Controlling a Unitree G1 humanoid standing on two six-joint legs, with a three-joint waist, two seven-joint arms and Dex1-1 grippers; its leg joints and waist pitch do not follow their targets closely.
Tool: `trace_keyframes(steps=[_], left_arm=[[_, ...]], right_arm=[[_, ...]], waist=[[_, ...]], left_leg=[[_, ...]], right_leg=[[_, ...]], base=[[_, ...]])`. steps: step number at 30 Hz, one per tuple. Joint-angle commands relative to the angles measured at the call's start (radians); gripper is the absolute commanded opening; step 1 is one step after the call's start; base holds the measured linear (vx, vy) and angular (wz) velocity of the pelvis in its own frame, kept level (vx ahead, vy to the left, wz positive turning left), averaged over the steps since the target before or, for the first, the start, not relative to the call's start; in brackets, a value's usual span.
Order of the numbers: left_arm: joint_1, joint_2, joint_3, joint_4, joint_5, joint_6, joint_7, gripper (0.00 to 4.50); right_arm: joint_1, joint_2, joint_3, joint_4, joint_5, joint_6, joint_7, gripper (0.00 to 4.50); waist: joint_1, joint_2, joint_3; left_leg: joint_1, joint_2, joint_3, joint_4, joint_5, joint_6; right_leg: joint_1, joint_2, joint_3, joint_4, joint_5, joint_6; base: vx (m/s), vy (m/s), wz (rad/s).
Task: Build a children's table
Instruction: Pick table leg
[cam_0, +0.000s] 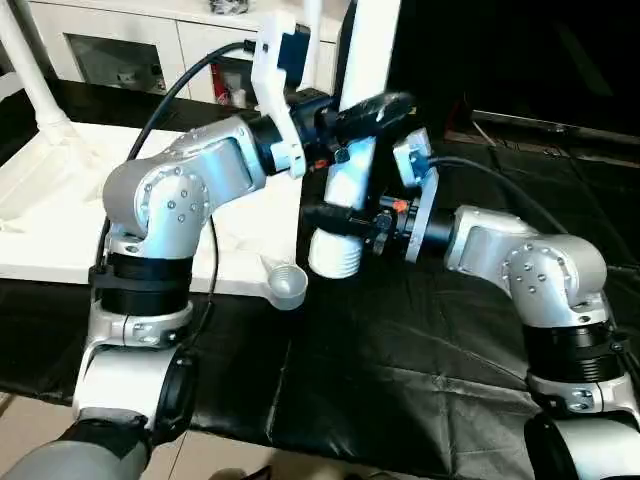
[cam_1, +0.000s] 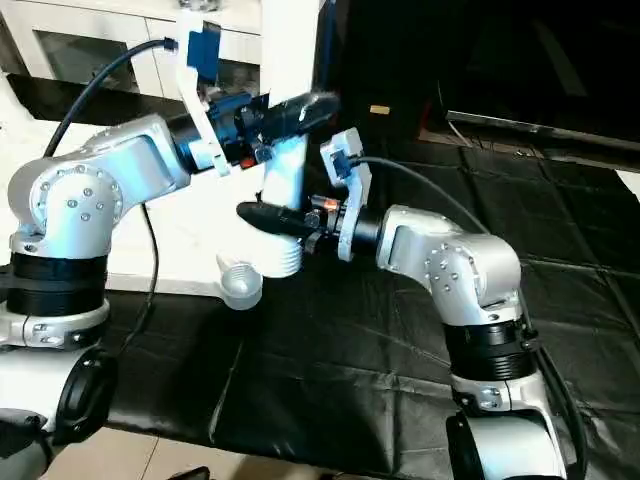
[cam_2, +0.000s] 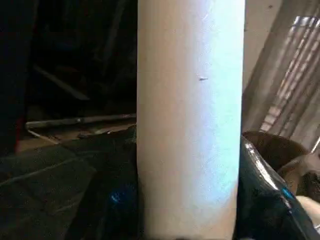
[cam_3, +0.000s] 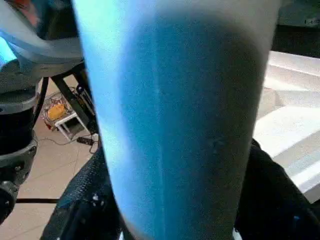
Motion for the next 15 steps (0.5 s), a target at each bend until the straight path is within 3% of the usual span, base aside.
trace_keyframes(steps=[1, 9, 10, 13, 15], left_arm=[[-0.019, -0.004, -0.006, -0.033, -0.019, 0.000, -0.017, 1.85], [-0.014, 0.004, -0.023, -0.051, -0.017, 0.006, -0.030, 1.85], [-0.011, 0.007, -0.029, -0.056, -0.015, 0.007, -0.033, 1.85], [-0.005, 0.014, -0.043, -0.070, -0.008, 0.005, -0.045, 1.85], [-0.003, 0.023, -0.055, -0.075, 0.002, -0.001, -0.056, 1.85]], right_arm=[[0.010, -0.007, 0.012, 0.007, -0.015, -0.005, -0.013, 3.11], [0.013, -0.013, 0.020, 0.003, -0.014, -0.009, 0.002, 3.12], [0.013, -0.014, 0.022, 0.001, -0.015, -0.010, 0.004, 2.84], [0.016, -0.015, 0.023, -0.001, -0.013, -0.010, 0.006, 2.72], [0.016, -0.014, 0.023, -0.001, -0.014, -0.012, 0.006, 2.39]], waist=[[0.003, 0.000, -0.080], [0.006, -0.003, -0.079], [0.006, -0.004, -0.079], [0.006, -0.004, -0.079], [0.006, -0.004, -0.079]], left_leg=[[-0.013, 0.014, 0.011, -0.067, -0.025, -0.012], [-0.012, 0.015, 0.011, -0.068, -0.025, -0.013], [-0.012, 0.015, 0.011, -0.068, -0.022, -0.013], [-0.012, 0.016, 0.011, -0.068, -0.022, -0.013], [-0.012, 0.015, 0.011, -0.068, -0.023, -0.014]], right_leg=[[0.085, -0.067, 0.045, -0.071, -0.295, -0.071], [0.084, -0.068, 0.046, -0.071, -0.311, -0.060], [0.084, -0.067, 0.046, -0.071, -0.305, -0.060], [0.085, -0.068, 0.046, -0.069, -0.301, -0.061], [0.084, -0.068, 0.046, -0.070, -0.308, -0.058]], base=[[0.000, 0.000, 0.00], [0.000, 0.000, 0.00], [0.000, 0.000, 0.00], [0.000, 0.000, 0.00], [0.000, 0.000, 0.00]])
